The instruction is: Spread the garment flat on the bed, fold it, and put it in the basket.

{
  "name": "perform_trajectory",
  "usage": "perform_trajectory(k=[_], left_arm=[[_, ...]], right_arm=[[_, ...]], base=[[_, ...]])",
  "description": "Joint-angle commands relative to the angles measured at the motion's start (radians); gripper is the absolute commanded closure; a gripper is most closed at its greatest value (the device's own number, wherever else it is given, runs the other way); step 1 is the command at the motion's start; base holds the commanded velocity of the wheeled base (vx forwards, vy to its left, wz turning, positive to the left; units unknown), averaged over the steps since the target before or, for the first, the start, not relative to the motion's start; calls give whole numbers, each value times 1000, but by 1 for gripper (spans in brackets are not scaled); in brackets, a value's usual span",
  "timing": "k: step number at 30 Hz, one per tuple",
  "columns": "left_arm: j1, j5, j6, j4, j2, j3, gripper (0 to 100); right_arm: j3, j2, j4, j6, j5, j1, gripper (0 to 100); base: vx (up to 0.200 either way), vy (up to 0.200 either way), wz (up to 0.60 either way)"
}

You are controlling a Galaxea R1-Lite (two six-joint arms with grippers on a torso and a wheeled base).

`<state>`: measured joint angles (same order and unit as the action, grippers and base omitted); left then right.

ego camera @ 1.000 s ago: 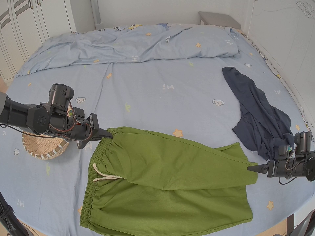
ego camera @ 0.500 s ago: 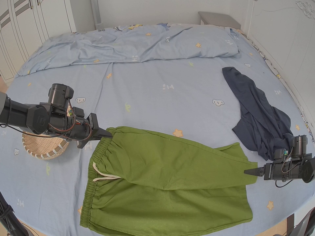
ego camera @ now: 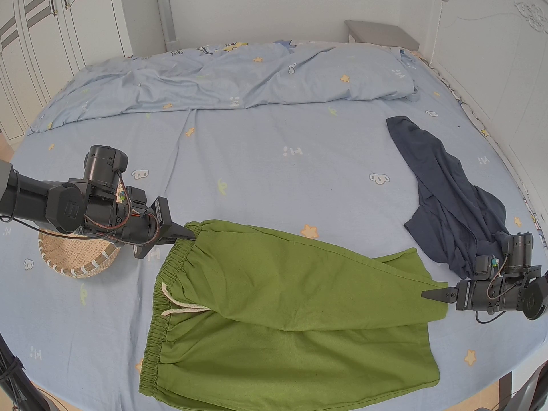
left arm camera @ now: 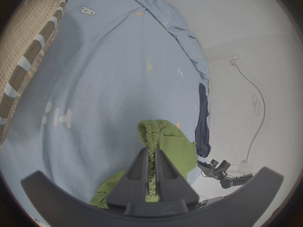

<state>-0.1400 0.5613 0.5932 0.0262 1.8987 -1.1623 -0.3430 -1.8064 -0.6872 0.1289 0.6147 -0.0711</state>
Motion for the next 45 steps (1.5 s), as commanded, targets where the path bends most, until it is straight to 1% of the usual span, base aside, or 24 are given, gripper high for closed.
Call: perform_trajectory(k=[1,12,15,17,19,21,22,23,26,27,28,33,37,40,41,45], left_arm=[[0,0,0,0,0,0,100],[0,-1,-1,0,0,1,100],[2,-15,-7,0,-1,13,100],[7,-31,-39,-3,-13,56,100],[25,-32,-81,-20,-33,70,100],[42,-31,-92,-48,-50,81,100],[42,-31,-92,-48,-50,81,100],[51,-32,-95,-74,-58,92,100],[79,-32,-96,-138,-63,113,100],[79,-32,-96,-138,-63,113,100],[97,-32,-92,-186,-61,125,100],[109,-32,-89,-281,-56,153,100],[122,-32,-87,-361,-49,167,100],[128,-32,-87,-374,-49,168,100],[138,-32,-87,-396,-44,168,100],[143,-32,-87,-419,-40,168,100]], right_arm=[[-2,1,0,0,0,-1,100],[-2,1,0,0,0,-7,100],[-1,15,0,5,-1,1,100],[-14,91,3,60,-1,22,100],[-56,157,18,136,-7,63,100],[-102,200,48,182,-12,106,100],[-102,200,48,182,-12,106,100],[-166,222,109,193,-15,126,100],[-287,225,242,192,-18,135,100],[-287,225,242,192,-18,135,100],[-340,223,282,190,-21,142,100],[-424,213,308,192,-23,146,100],[-522,142,333,190,-23,146,100],[-553,125,333,190,-23,146,100],[-613,81,336,192,-23,146,100],[-680,53,374,192,-39,155,100]], base=[[0,0,0],[0,0,0],[0,0,0],[0,0,0],[0,0,0],[0,0,0],[0,0,0],[0,0,0],[0,0,0],[0,0,0],[0,0,0],[0,0,0],[0,0,0],[0,0,0],[0,0,0],[0,0,0]])
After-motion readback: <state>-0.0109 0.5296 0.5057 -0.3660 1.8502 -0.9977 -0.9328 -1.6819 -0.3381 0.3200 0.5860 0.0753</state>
